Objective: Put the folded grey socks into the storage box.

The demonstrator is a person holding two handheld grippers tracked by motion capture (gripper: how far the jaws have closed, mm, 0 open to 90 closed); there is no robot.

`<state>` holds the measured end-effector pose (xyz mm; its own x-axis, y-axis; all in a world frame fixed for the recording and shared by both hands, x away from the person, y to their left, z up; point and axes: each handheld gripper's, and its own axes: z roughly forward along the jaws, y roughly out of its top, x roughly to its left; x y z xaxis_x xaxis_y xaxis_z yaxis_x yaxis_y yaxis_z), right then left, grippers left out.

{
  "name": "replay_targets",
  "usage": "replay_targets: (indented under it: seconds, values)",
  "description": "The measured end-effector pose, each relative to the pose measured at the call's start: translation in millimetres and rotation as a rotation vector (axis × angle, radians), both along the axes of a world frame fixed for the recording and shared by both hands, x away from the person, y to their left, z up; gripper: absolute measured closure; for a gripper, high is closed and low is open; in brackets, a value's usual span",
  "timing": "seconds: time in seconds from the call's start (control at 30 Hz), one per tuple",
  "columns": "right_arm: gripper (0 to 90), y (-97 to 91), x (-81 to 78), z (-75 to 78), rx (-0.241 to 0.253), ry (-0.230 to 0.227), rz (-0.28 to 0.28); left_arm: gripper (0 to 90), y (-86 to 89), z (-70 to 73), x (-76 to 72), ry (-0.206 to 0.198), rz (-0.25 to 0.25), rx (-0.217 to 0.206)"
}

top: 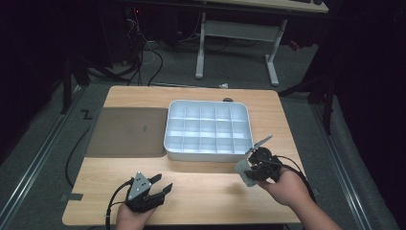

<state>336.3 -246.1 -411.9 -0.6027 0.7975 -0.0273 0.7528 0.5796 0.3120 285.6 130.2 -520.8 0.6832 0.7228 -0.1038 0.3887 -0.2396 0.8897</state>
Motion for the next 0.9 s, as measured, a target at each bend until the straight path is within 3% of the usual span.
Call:
replay_targets:
  seconds: [0.73,0.9]
  values:
    - [74.9,0.1,38.6,33.0,-0.009,-0.006,-0.033,45.2,4.2,0.0,1.9,-0.001,-0.008,0.003]
    - [74.9,1.3,48.9,35.4,-0.003,0.009,-0.068,45.2,5.2,0.6,1.7,-0.001,-0.009,-0.006]
